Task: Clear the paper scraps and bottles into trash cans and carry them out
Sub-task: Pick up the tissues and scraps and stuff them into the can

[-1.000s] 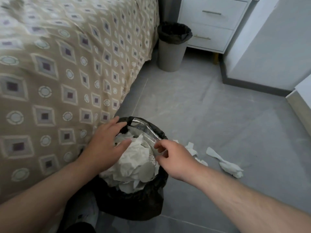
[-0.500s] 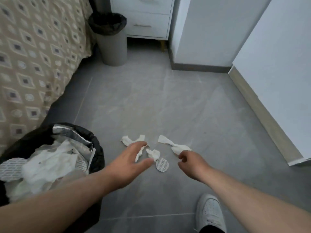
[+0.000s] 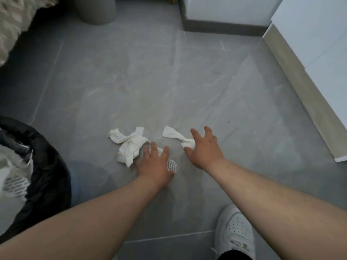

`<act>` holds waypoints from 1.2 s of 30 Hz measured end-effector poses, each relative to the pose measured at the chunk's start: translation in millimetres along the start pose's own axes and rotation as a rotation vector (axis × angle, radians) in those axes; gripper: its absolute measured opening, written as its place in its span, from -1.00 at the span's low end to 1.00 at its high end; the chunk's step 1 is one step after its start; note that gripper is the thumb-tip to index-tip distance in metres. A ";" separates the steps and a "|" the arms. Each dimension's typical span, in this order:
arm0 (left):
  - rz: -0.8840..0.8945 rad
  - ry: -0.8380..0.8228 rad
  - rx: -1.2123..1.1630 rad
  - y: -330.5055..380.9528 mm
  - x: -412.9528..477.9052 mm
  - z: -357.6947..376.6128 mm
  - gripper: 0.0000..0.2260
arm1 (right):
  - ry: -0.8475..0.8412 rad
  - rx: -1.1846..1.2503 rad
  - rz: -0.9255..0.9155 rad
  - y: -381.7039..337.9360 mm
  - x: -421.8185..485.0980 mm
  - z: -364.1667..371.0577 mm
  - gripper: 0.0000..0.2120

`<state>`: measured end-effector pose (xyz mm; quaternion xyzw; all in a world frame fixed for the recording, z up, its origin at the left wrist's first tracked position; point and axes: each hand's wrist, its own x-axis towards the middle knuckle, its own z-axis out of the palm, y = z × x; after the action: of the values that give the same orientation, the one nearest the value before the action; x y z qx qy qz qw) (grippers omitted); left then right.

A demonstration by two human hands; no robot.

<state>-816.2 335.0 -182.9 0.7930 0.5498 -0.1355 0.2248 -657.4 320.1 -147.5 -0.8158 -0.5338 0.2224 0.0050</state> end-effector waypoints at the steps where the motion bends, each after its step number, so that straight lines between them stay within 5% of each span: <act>1: 0.001 -0.001 0.017 2.4 1.5 2.3 -0.33 | -0.025 -0.026 0.001 -1.2 7.0 1.6 -0.42; 8: 0.115 0.075 -0.039 6.3 3.2 5.4 -0.66 | -0.055 -0.067 0.008 18.8 12.0 18.3 -0.74; 17: -0.047 -0.081 -0.396 3.8 -1.3 2.1 -0.95 | -0.103 0.153 0.058 35.1 -7.9 17.1 -0.86; 20: -0.029 -0.074 -0.477 8.1 -6.5 -13.2 -0.82 | -0.080 0.284 0.082 34.2 -13.7 1.6 -0.88; 36: 0.106 0.162 -0.753 -50.9 -166.3 -255.9 -0.86 | 0.068 0.473 -0.179 -108.6 -134.9 -190.8 -0.85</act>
<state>-931.5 344.4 104.0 0.6904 0.5354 0.1508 0.4626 -726.3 292.8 99.3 -0.7483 -0.5367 0.3123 0.2333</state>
